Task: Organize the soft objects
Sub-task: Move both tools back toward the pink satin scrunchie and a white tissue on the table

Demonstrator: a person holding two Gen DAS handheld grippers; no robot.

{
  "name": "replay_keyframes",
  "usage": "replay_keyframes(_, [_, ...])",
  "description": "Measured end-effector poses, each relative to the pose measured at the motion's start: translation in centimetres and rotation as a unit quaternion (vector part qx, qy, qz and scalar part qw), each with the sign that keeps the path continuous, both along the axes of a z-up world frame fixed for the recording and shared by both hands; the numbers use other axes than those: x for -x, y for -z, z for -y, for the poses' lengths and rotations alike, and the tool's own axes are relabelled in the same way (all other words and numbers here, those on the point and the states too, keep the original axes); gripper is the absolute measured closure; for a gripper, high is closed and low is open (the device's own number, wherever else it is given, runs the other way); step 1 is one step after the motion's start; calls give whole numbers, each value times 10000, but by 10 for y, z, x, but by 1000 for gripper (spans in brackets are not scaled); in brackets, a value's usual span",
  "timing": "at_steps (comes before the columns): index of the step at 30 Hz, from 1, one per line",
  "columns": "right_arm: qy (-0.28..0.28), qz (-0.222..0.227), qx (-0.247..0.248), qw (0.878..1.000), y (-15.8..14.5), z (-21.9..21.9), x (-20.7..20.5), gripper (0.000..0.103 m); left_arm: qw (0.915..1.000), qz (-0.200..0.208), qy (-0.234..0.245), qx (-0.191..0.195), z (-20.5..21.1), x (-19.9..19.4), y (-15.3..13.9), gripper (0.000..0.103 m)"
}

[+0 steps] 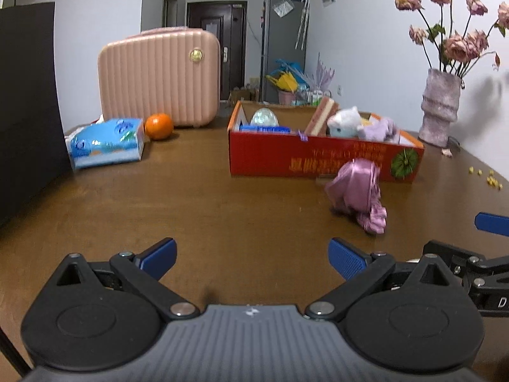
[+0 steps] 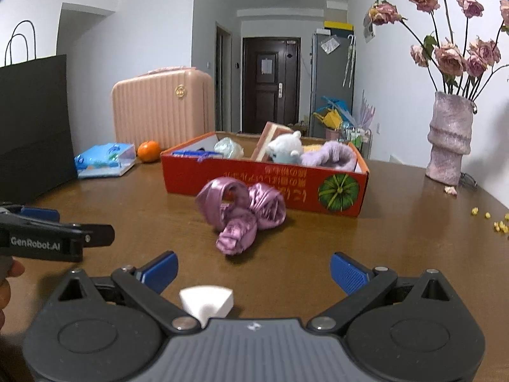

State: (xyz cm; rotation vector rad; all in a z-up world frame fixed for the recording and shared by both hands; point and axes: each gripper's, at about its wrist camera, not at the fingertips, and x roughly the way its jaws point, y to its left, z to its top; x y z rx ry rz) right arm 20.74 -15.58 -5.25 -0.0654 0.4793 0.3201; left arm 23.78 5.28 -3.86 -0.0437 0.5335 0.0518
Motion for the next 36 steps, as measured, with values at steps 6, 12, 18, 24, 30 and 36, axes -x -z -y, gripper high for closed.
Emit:
replay_keyframes(6, [-114, -256, 103, 9996, 7, -5, 7, 4, 9998, -155, 15, 114, -4, 16, 9, 0])
replay_keyframes(12, [-332, -502, 348, 9976, 15, -20, 2, 18, 9996, -197, -40, 221, -10, 20, 12, 0])
replay_keyframes(18, [-343, -838, 375, 9952, 22, -25, -11, 41, 9996, -237, 38, 126, -6, 19, 14, 0])
replay_keyframes(24, [-573, -869, 329, 9940, 24, -30, -10, 70, 9996, -251, 89, 127, -5, 20, 15, 0])
replay_keyframes(30, [-585, -819, 243, 9946, 23, -29, -9, 77, 9995, -288, 83, 115, -4, 18, 15, 0])
replay_keyframes(36, [-511, -645, 74, 9966, 18, -22, -11, 79, 9994, -320, 58, 79, -3, 17, 16, 0])
